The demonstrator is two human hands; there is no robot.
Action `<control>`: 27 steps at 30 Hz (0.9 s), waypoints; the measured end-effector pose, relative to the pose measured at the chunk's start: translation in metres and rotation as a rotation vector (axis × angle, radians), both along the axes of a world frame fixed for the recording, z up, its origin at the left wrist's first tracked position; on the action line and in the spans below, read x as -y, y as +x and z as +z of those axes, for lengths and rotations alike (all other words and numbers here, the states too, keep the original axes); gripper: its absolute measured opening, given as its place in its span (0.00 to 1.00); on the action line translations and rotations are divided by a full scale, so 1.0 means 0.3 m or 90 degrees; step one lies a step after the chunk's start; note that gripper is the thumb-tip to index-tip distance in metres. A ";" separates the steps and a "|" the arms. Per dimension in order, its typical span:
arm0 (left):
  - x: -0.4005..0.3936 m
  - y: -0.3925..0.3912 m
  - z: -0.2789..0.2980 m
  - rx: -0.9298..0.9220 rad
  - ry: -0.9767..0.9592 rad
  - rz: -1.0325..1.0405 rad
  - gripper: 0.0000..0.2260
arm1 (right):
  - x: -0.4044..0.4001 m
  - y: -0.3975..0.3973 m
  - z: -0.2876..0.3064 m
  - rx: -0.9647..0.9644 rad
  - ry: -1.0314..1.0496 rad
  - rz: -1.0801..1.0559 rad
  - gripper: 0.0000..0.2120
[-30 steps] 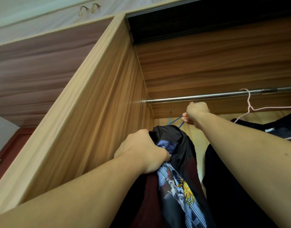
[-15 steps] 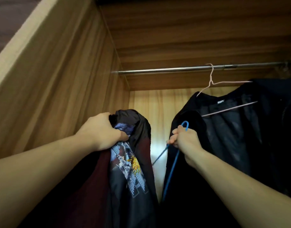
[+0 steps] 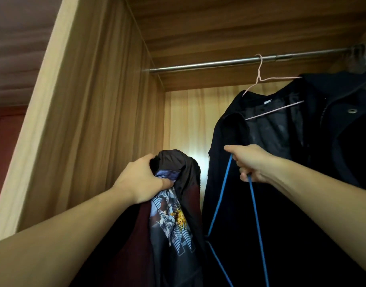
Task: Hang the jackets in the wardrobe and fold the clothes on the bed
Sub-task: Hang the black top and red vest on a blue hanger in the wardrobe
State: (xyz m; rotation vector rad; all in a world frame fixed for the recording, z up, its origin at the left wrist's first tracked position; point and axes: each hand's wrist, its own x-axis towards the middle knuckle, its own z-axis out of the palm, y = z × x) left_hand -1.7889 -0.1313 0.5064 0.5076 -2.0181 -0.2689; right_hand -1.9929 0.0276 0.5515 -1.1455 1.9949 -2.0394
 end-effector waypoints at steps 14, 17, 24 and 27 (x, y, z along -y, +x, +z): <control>-0.226 0.168 -0.203 0.065 0.001 -0.228 0.14 | -0.331 0.382 -0.322 0.076 0.347 0.064 0.16; -0.313 0.211 -0.251 0.091 0.005 -0.235 0.15 | -0.373 0.463 -0.465 0.049 0.363 -0.011 0.17; -0.558 0.363 -0.322 0.102 0.013 -0.217 0.16 | -0.666 0.569 -0.560 0.108 0.110 0.060 0.13; -0.688 0.417 -0.359 0.121 0.030 -0.194 0.19 | -0.774 0.621 -0.620 0.127 0.277 0.122 0.19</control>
